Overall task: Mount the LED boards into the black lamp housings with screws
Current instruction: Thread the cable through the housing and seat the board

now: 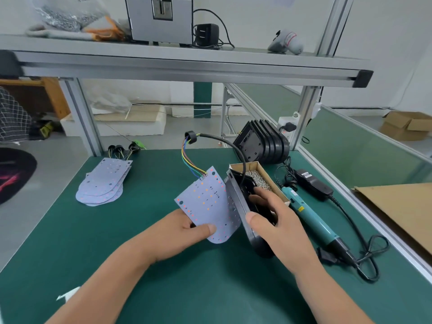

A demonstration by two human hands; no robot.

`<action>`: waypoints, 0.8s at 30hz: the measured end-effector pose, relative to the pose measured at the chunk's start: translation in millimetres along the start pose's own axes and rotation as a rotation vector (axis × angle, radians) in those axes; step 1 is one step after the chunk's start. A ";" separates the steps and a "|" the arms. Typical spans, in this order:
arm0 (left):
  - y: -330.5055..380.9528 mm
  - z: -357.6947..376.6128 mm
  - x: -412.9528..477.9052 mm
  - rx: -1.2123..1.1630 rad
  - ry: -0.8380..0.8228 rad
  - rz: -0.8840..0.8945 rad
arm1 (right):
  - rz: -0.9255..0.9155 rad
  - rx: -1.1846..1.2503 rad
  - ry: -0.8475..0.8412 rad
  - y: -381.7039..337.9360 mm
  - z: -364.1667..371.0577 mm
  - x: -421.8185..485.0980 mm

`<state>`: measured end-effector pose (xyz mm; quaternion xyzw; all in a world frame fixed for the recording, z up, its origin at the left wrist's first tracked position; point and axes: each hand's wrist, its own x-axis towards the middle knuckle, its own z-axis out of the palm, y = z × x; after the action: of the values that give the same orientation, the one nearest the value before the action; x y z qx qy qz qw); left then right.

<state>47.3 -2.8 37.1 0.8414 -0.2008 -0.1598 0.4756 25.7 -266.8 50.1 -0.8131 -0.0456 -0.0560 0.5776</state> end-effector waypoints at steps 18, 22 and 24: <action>19.5 24.9 4.6 0.434 -0.129 -0.007 | -0.170 -0.842 -0.282 6.1 19.7 -4.0; 16.0 25.2 5.8 0.466 -0.104 0.064 | -0.270 -0.910 -0.230 7.9 22.6 -3.5; 15.4 23.8 6.6 0.458 -0.103 0.102 | -0.276 -0.865 -0.221 8.1 21.7 -2.1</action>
<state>39.2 -30.7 38.1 0.9069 -0.2979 -0.1285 0.2690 25.5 -248.9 35.1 -0.9667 -0.1872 -0.0592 0.1641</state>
